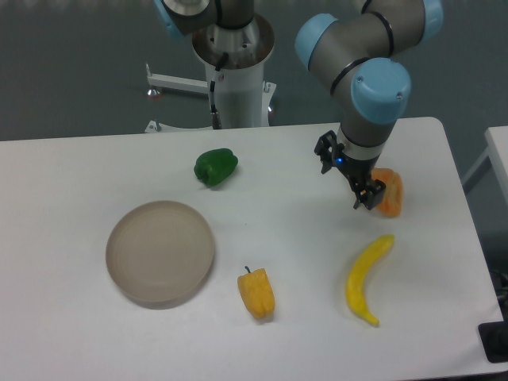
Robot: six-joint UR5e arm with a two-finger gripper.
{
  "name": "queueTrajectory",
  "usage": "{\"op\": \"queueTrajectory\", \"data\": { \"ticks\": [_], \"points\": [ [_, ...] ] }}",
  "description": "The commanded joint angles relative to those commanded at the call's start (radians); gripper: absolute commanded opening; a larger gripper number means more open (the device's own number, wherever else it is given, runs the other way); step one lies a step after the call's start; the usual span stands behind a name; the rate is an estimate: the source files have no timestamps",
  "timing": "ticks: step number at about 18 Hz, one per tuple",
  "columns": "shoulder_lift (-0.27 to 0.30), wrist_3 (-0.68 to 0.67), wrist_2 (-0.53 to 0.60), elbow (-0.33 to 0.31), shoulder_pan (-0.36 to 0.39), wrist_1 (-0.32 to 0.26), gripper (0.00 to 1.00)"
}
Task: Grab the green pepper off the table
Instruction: 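Move the gripper from beside the orange pepper over the green bell pepper, then lower the gripper onto the green bell pepper and close on it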
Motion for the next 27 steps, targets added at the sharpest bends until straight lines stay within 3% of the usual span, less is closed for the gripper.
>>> {"op": "queueTrajectory", "data": {
  "ticks": [2,6,9,11,15,19,27],
  "points": [
    [0.031,0.000,-0.009,-0.078,-0.005,-0.003,1.00],
    [0.153,-0.009,-0.014,-0.236,-0.061,-0.003,1.00],
    [0.201,-0.049,-0.057,-0.285,-0.132,-0.014,1.00],
    [0.229,-0.176,-0.107,-0.325,-0.158,-0.003,1.00],
    [0.221,-0.253,-0.147,-0.373,-0.202,0.006,1.00],
    [0.197,-0.293,-0.150,-0.457,-0.215,0.156,1.00],
    [0.143,-0.337,-0.150,-0.465,-0.245,0.219,1.00]
  ]
}}
